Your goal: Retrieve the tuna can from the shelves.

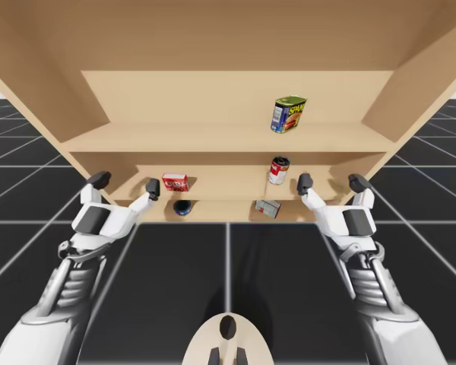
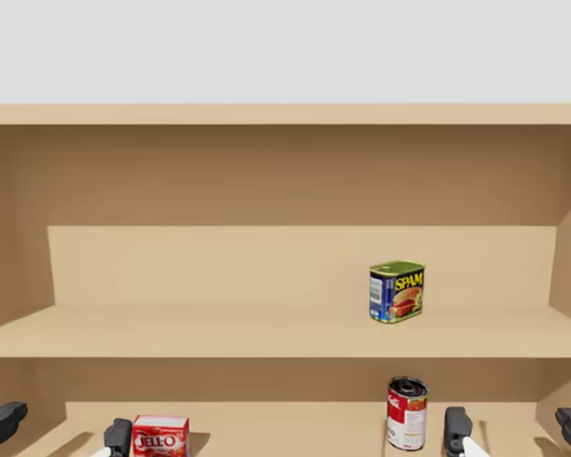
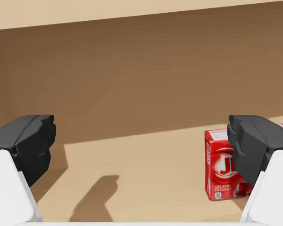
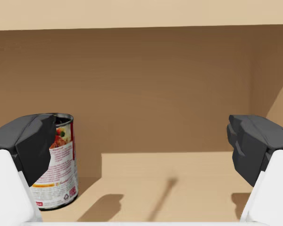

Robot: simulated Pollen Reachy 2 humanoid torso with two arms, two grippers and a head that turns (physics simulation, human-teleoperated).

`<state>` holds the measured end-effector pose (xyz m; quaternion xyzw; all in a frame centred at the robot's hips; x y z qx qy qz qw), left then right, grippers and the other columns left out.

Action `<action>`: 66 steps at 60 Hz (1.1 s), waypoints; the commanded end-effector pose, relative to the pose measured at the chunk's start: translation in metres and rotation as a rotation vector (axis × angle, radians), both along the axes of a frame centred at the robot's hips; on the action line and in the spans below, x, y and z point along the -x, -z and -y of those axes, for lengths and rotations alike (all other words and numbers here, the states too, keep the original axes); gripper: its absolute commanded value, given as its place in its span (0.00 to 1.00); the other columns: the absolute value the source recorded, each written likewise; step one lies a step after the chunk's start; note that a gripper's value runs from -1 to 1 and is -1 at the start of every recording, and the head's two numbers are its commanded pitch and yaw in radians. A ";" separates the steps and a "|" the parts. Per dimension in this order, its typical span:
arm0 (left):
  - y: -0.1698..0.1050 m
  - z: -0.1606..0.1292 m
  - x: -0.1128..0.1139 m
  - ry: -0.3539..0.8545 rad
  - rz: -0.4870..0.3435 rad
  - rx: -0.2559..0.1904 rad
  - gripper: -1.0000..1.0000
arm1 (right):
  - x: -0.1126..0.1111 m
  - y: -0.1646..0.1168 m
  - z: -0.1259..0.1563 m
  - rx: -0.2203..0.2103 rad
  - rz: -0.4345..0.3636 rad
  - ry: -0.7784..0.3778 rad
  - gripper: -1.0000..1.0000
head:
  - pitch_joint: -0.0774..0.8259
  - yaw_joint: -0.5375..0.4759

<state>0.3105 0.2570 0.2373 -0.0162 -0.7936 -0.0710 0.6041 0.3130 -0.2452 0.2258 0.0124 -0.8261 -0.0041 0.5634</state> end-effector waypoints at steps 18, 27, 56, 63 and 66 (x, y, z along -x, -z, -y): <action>0.000 0.000 0.000 0.008 -0.010 0.003 0.00 | -0.001 0.002 -0.006 -0.017 -0.024 0.014 0.00 | 0.26 0.53; 0.000 -0.001 0.000 0.013 -0.005 0.004 0.00 | -0.001 0.002 -0.006 -0.019 -0.022 0.025 0.00 | 0.40 0.52; 0.000 -0.001 0.001 0.020 -0.003 0.004 0.00 | -0.002 0.004 -0.008 0.005 -0.037 0.015 0.00 | 0.72 0.72; -0.001 0.000 0.002 0.024 -0.004 0.010 0.00 | -0.002 0.004 -0.009 0.009 -0.039 0.013 0.00 | 0.74 0.75; -0.001 0.000 0.002 0.025 -0.004 0.012 0.00 | -0.002 0.004 -0.010 0.008 -0.039 0.013 0.00 | 0.75 0.75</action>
